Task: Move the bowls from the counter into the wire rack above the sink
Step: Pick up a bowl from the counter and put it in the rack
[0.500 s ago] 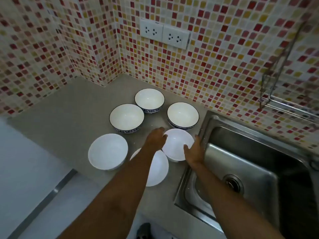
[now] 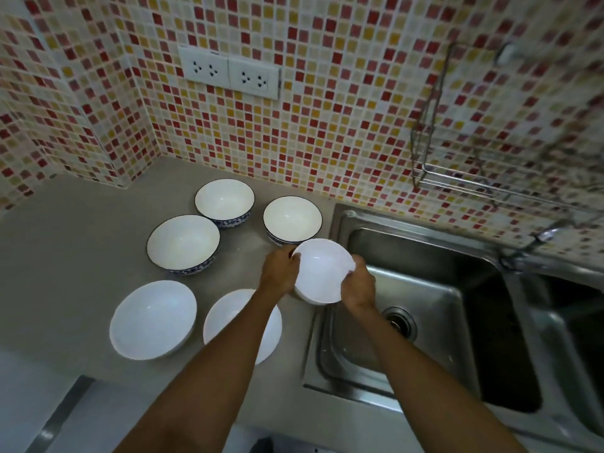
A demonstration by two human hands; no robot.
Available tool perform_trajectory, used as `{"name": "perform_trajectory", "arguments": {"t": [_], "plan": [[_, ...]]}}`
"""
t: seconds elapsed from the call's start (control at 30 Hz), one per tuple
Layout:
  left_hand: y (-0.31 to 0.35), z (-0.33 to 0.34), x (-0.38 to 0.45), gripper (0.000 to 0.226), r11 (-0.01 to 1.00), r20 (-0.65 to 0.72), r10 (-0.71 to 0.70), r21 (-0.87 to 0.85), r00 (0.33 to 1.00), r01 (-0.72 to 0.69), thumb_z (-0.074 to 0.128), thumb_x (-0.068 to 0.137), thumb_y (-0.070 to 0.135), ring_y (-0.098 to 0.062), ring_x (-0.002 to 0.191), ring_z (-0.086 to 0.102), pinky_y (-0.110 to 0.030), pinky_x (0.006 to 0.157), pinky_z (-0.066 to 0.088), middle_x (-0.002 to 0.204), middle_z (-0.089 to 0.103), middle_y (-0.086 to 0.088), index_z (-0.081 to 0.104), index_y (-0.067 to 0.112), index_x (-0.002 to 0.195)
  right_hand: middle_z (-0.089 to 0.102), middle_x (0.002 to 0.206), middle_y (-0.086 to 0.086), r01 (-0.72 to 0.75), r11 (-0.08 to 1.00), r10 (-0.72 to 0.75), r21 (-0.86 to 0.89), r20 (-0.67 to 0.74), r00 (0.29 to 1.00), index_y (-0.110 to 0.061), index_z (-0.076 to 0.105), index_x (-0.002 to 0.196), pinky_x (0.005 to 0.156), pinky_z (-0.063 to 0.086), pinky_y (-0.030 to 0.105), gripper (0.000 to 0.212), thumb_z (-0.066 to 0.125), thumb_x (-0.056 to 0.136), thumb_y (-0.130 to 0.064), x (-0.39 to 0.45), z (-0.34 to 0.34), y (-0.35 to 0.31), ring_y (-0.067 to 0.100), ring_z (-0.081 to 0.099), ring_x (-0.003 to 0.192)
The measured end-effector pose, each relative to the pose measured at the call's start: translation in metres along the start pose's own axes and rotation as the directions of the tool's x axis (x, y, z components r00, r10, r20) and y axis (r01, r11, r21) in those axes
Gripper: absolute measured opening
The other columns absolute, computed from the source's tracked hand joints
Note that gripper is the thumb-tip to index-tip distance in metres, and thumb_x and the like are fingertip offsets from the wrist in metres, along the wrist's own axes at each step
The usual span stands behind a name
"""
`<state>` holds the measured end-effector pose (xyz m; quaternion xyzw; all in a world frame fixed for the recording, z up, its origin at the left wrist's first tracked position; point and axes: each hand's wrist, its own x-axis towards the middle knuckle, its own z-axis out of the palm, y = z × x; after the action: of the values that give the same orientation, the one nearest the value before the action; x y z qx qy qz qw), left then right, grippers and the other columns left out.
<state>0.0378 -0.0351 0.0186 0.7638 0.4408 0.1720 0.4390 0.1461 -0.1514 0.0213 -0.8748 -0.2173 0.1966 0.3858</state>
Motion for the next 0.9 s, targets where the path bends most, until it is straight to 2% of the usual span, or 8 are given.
{"name": "perform_trajectory", "arguments": {"t": [0.1, 0.2, 0.3, 0.43, 0.6, 0.77, 0.83, 0.9], "plan": [[0.023, 0.017, -0.015, 0.034, 0.983, 0.060, -0.070, -0.165, 0.996, 0.079, 0.046, 0.097, 0.027, -0.032, 0.114, 0.057, -0.031, 0.091, 0.041, 0.125, 0.063, -0.015, 0.059, 0.012, 0.125, 0.057, 0.127, 0.017, -0.011, 1.000, 0.012, 0.007, -0.053, 0.999, -0.009, 0.045, 0.133, 0.093, 0.045, 0.039, 0.038, 0.039, 0.096, -0.004, -0.005, -0.026, 0.008, 0.035, 0.054, 0.115], [0.043, 0.041, -0.025, 0.047, 0.927, 0.229, -0.173, -0.292, 0.958, 0.237, 0.041, 0.095, 0.049, -0.033, 0.116, 0.055, -0.037, 0.101, 0.043, 0.132, 0.057, -0.014, 0.054, 0.019, 0.128, 0.057, 0.127, 0.016, -0.038, 0.999, 0.040, 0.027, -0.095, 0.995, -0.013, 0.046, 0.132, 0.091, 0.048, 0.041, 0.034, 0.040, 0.098, -0.010, -0.008, -0.051, 0.021, 0.034, 0.055, 0.113], [0.050, 0.072, -0.027, 0.065, 0.851, 0.366, -0.179, -0.408, 0.913, 0.331, 0.041, 0.080, 0.072, -0.031, 0.111, 0.059, -0.051, 0.100, 0.048, 0.131, 0.058, -0.011, 0.051, 0.028, 0.127, 0.057, 0.128, 0.015, -0.037, 0.998, 0.044, 0.050, -0.130, 0.991, -0.015, 0.046, 0.132, 0.093, 0.049, 0.044, 0.034, 0.039, 0.099, -0.012, -0.011, -0.078, 0.036, 0.034, 0.055, 0.115], [0.070, 0.108, -0.037, 0.070, 0.760, 0.446, -0.154, -0.516, 0.882, 0.394, 0.046, 0.073, 0.078, -0.030, 0.110, 0.060, -0.053, 0.097, 0.049, 0.128, 0.060, -0.008, 0.050, 0.033, 0.127, 0.055, 0.131, 0.012, -0.047, 0.998, 0.053, 0.048, -0.126, 0.991, -0.013, 0.046, 0.135, 0.098, 0.045, 0.038, 0.036, 0.039, 0.099, -0.010, -0.009, -0.122, 0.055, 0.030, 0.051, 0.119], [0.112, 0.142, -0.056, 0.061, 0.778, 0.402, -0.145, -0.518, 0.904, 0.355, 0.031, 0.083, 0.074, -0.026, 0.107, 0.060, -0.046, 0.094, 0.053, 0.120, 0.061, -0.003, 0.050, 0.033, 0.124, 0.060, 0.126, 0.012, -0.026, 0.998, 0.034, 0.055, -0.150, 0.988, -0.013, 0.052, 0.129, 0.092, 0.044, 0.030, 0.040, 0.042, 0.093, -0.001, 0.002, -0.168, 0.086, 0.030, 0.054, 0.116], [0.134, 0.177, -0.053, 0.080, 0.797, 0.360, -0.124, -0.519, 0.925, 0.309, 0.040, 0.054, 0.095, -0.022, 0.103, 0.064, -0.042, 0.089, 0.055, 0.116, 0.066, 0.001, 0.056, 0.043, 0.113, 0.064, 0.122, 0.011, 0.030, 0.997, -0.016, 0.075, -0.181, 0.983, -0.011, 0.055, 0.126, 0.091, 0.044, 0.029, 0.034, 0.047, 0.093, -0.005, 0.009, -0.211, 0.105, 0.028, 0.058, 0.112], [0.156, 0.180, -0.059, 0.075, 0.791, 0.350, -0.088, -0.544, 0.933, 0.279, 0.040, 0.060, 0.090, -0.021, 0.103, 0.065, -0.038, 0.087, 0.055, 0.114, 0.067, 0.001, 0.057, 0.041, 0.115, 0.067, 0.118, 0.008, 0.101, 0.991, -0.081, 0.088, -0.208, 0.975, -0.012, 0.059, 0.122, 0.091, 0.045, 0.029, 0.030, 0.051, 0.094, -0.012, 0.015, -0.233, 0.107, 0.025, 0.061, 0.109], [0.180, 0.180, -0.063, 0.065, 0.787, 0.308, -0.043, -0.575, 0.950, 0.222, 0.041, 0.071, 0.082, -0.021, 0.105, 0.063, -0.041, 0.093, 0.052, 0.118, 0.066, 0.002, 0.055, 0.041, 0.119, 0.069, 0.115, 0.003, 0.189, 0.976, -0.155, 0.105, -0.266, 0.951, -0.015, 0.063, 0.119, 0.093, 0.050, 0.033, 0.027, 0.053, 0.095, -0.020, 0.021, -0.257, 0.104, 0.019, 0.063, 0.105]]}}
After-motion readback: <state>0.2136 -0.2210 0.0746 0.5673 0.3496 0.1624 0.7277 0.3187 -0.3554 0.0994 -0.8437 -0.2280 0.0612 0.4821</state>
